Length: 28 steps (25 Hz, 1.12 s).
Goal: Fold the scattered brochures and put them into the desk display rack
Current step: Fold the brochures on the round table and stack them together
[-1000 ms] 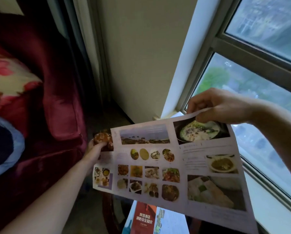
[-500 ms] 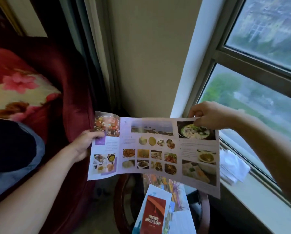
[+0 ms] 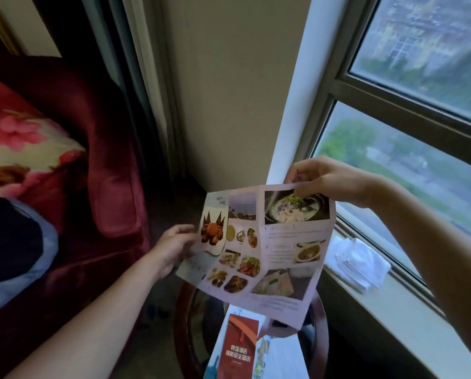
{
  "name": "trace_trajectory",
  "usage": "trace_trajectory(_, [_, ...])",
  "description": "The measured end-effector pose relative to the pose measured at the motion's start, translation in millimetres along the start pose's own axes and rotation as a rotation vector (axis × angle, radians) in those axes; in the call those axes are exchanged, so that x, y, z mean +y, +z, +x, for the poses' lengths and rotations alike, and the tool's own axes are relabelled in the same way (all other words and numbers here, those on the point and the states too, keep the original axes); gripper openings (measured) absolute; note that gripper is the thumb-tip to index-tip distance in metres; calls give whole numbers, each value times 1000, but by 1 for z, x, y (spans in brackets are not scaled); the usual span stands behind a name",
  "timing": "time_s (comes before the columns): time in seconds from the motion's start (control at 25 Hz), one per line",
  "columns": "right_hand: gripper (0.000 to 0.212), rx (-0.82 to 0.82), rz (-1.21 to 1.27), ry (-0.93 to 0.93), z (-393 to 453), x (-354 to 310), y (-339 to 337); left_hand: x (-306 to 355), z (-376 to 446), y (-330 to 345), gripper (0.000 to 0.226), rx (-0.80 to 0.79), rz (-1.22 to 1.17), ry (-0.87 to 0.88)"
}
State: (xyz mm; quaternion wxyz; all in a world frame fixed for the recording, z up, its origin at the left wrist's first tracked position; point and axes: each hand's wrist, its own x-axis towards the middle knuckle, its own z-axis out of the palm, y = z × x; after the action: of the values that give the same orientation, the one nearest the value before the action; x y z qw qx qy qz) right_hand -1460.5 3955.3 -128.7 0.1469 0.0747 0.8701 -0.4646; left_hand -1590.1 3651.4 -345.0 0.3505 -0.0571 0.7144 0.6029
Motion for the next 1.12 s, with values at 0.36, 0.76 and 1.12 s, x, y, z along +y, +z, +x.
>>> trace_trajectory(0.36, [19, 94, -271, 193, 6, 40, 6, -1, -3, -31, 37, -206, -107, -42])
trace_trajectory(0.76, [25, 254, -570, 294, 33, 73, 25, 4, -11, -26, 54, -475, -321, -22])
trace_trajectory(1.12, [22, 181, -523, 390, 31, 83, 37, 8, -19, -34, 46, -532, -143, -63])
